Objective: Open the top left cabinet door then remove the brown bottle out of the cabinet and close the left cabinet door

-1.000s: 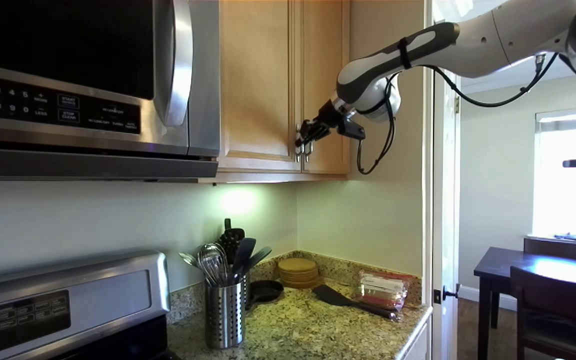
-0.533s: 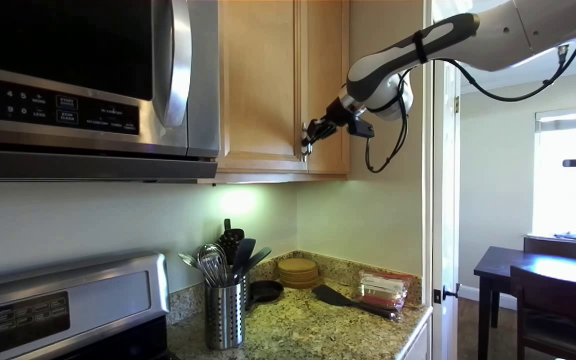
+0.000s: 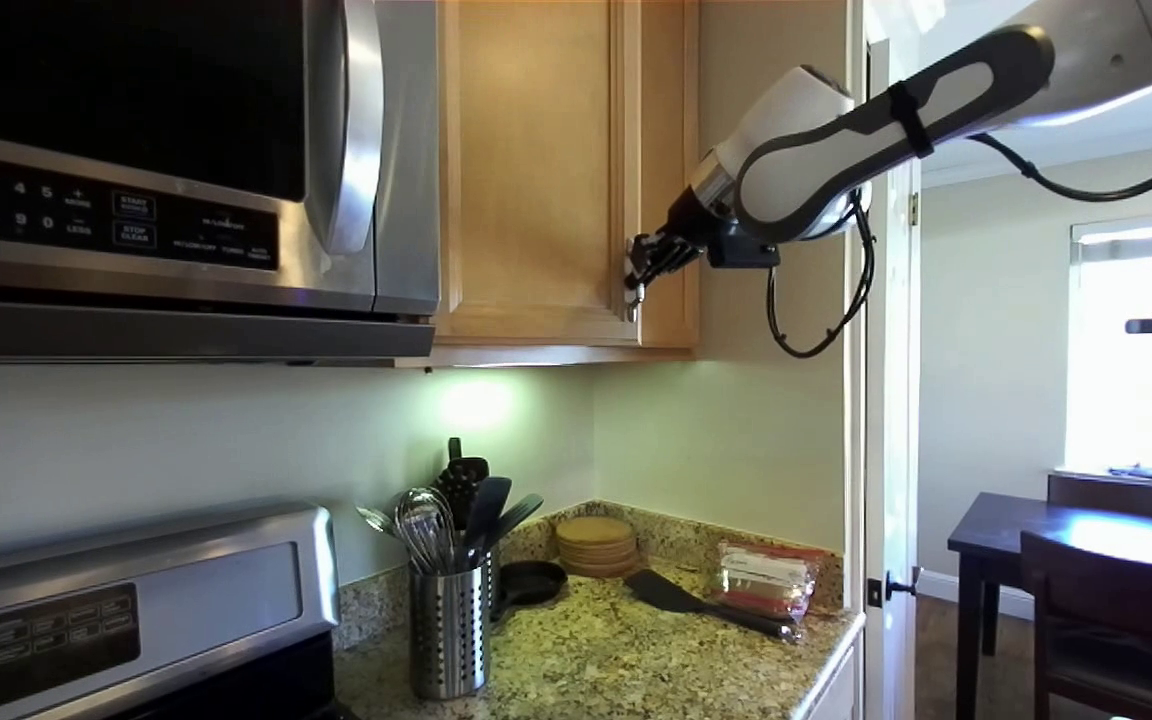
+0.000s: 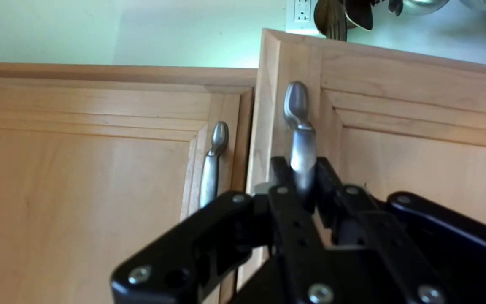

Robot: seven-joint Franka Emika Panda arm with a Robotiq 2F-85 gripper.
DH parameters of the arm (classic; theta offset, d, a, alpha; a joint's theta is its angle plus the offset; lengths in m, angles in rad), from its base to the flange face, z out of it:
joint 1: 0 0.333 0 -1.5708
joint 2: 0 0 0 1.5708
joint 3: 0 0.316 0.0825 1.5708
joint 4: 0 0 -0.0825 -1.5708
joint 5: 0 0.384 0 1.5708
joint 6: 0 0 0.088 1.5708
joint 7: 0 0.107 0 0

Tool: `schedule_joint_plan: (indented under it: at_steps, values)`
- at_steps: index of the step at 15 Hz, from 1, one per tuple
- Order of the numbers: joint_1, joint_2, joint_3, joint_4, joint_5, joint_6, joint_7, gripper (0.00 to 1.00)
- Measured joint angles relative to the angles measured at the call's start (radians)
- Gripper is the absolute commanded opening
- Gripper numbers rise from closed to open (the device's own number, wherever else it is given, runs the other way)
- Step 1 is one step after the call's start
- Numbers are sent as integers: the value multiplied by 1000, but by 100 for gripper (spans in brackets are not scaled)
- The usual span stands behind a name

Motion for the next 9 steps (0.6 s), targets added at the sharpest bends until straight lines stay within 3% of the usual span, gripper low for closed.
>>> schedule_joint_plan:
  at_steps: [2,4,6,9]
  values:
    - [-102,-60,102,-31,-98,-31,165,10]
    - [-152,-128,164,-58,-144,-91,277,10]
    - [-147,-199,182,-88,-154,-162,335,10]
    - [-61,-294,153,-135,-160,-260,374,10]
